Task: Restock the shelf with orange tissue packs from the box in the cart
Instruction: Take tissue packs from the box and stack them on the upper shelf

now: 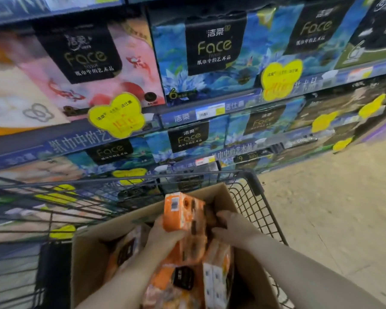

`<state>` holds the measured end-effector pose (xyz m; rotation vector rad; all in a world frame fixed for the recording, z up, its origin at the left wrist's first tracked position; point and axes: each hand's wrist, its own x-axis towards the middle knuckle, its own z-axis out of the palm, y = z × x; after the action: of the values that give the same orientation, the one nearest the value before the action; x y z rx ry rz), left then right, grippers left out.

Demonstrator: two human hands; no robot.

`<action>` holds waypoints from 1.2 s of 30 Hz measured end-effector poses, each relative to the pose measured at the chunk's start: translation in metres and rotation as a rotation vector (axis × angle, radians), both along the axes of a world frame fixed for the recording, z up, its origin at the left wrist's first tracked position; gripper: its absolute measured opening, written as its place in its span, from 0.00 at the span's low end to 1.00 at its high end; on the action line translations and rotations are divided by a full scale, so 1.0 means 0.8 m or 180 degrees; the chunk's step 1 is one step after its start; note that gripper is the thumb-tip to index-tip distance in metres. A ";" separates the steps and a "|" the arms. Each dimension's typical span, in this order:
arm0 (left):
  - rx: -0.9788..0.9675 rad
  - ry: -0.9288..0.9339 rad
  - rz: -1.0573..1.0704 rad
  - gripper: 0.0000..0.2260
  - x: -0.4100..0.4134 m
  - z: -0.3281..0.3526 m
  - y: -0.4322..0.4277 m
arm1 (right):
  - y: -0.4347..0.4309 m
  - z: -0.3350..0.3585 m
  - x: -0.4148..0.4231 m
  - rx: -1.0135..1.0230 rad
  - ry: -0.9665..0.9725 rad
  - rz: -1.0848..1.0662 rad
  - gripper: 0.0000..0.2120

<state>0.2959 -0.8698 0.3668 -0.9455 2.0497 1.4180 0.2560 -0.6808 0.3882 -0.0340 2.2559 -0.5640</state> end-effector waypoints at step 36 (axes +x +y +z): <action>0.0876 0.2212 0.1945 0.26 0.282 0.331 -0.288 | -0.340 0.311 0.126 -0.2379 0.0615 0.1229 0.18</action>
<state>0.5214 -1.1005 0.6319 -1.1150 1.9839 2.5753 0.3567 -0.9529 0.6373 -0.9052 2.0109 -1.1844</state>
